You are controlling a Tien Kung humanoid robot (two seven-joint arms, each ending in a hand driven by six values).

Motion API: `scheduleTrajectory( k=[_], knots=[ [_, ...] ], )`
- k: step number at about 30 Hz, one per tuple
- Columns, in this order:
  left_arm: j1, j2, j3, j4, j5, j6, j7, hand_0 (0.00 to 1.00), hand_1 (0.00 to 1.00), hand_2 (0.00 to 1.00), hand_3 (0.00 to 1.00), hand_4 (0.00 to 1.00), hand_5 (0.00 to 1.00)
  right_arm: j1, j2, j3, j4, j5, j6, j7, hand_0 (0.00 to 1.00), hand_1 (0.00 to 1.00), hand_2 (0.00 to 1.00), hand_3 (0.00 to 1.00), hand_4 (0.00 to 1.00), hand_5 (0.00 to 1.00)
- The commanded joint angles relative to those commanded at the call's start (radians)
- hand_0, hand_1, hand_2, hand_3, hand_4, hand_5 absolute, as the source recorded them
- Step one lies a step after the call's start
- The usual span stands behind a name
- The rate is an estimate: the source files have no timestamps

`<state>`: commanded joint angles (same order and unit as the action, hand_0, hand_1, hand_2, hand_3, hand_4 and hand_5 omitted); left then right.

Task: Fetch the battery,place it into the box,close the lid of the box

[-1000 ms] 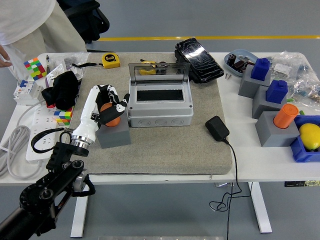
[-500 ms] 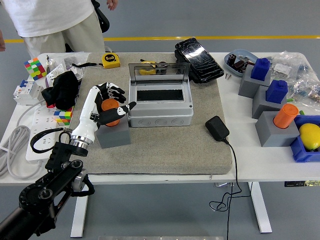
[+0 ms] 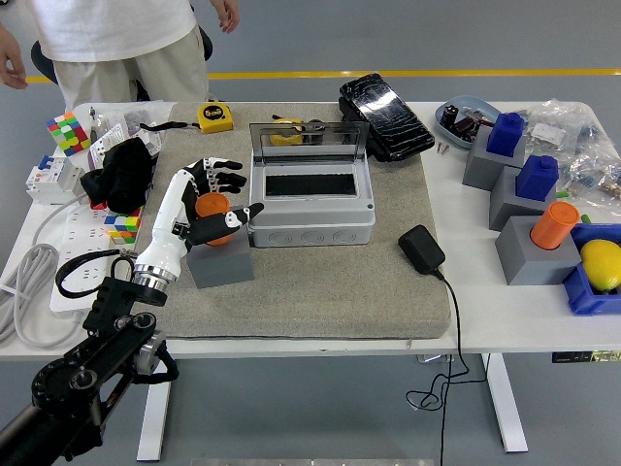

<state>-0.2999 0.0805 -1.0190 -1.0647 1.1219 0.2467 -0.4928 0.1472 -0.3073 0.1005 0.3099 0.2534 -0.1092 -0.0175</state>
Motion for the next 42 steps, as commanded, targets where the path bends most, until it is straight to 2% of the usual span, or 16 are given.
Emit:
scheduleTrajectory(
  k=[1, 6, 7, 12, 13, 15, 24, 25, 30, 31, 36, 37, 42],
  knots=[
    [0.002, 0.001, 0.001, 0.000, 0.000, 0.001, -0.002, 0.691, 0.680, 0.670, 0.711, 0.998, 0.162, 0.000, 0.000, 0.001, 0.000, -0.001, 0.000, 0.000, 0.568, 0.627, 0.654, 0.552, 0.946, 0.492],
    [0.009, 0.005, 0.000, 0.009, -0.018, 0.010, -0.022, 0.691, 0.680, 0.670, 0.711, 0.998, 0.162, -0.001, 0.000, 0.000, 0.000, -0.001, 0.000, 0.001, 0.568, 0.627, 0.654, 0.552, 0.946, 0.492],
    [0.008, 0.005, 0.000, 0.012, -0.021, 0.012, -0.025, 0.670, 0.661, 0.645, 0.683, 0.998, 0.146, -0.001, 0.000, -0.001, 0.000, 0.000, 0.000, 0.001, 0.568, 0.627, 0.654, 0.553, 0.948, 0.493],
    [0.001, 0.001, 0.012, 0.033, -0.039, 0.020, -0.038, 0.670, 0.661, 0.645, 0.683, 0.998, 0.146, 0.000, 0.000, 0.000, 0.001, 0.000, 0.000, 0.002, 0.568, 0.627, 0.654, 0.553, 0.948, 0.493],
    [0.001, 0.000, 0.013, 0.034, -0.041, 0.021, -0.041, 0.623, 0.631, 0.618, 0.667, 0.998, 0.122, 0.000, 0.000, 0.000, 0.001, -0.001, 0.000, 0.002, 0.568, 0.627, 0.654, 0.552, 0.947, 0.494],
    [0.002, -0.003, 0.012, 0.036, -0.051, 0.026, -0.054, 0.623, 0.631, 0.618, 0.667, 0.998, 0.122, 0.001, 0.000, 0.003, 0.001, -0.002, -0.001, 0.002, 0.568, 0.627, 0.654, 0.552, 0.947, 0.494],
    [-0.005, -0.005, 0.039, 0.060, -0.048, 0.019, -0.039, 0.615, 0.633, 0.615, 0.660, 0.998, 0.113, -0.001, 0.000, 0.003, 0.001, -0.004, 0.001, 0.002, 0.568, 0.627, 0.654, 0.553, 0.948, 0.494],
    [-0.004, -0.005, 0.040, 0.062, -0.049, 0.019, -0.039, 0.583, 0.618, 0.581, 0.619, 0.998, 0.085, -0.002, 0.000, 0.004, 0.001, -0.004, 0.000, 0.002, 0.568, 0.627, 0.654, 0.553, 0.948, 0.493],
    [-0.008, -0.010, 0.047, 0.068, -0.056, 0.021, -0.042, 0.583, 0.618, 0.581, 0.619, 0.998, 0.085, -0.001, 0.000, 0.001, 0.001, -0.004, 0.000, 0.002, 0.568, 0.627, 0.654, 0.553, 0.948, 0.493],
    [-0.011, -0.010, 0.049, 0.070, -0.059, 0.021, -0.042, 0.414, 0.500, 0.468, 0.499, 0.998, 0.019, -0.001, 0.000, 0.001, 0.002, -0.004, 0.000, 0.002, 0.568, 0.627, 0.655, 0.553, 0.948, 0.493],
    [-0.017, -0.017, 0.059, 0.080, -0.076, 0.029, -0.053, 0.414, 0.500, 0.468, 0.499, 0.998, 0.019, 0.000, 0.000, 0.002, 0.002, -0.005, 0.000, 0.002, 0.568, 0.627, 0.655, 0.553, 0.948, 0.493],
    [-0.018, -0.020, 0.060, 0.081, -0.079, 0.030, -0.055, 0.247, 0.264, 0.277, 0.318, 0.809, 0.002, 0.000, 0.000, 0.002, 0.002, -0.005, -0.001, 0.002, 0.567, 0.627, 0.655, 0.552, 0.949, 0.493],
    [-0.028, -0.033, 0.061, 0.099, -0.091, 0.037, -0.062, 0.247, 0.264, 0.277, 0.318, 0.809, 0.002, -0.001, -0.001, -0.001, 0.002, -0.004, -0.001, 0.002, 0.567, 0.627, 0.655, 0.552, 0.949, 0.493]
  ],
)
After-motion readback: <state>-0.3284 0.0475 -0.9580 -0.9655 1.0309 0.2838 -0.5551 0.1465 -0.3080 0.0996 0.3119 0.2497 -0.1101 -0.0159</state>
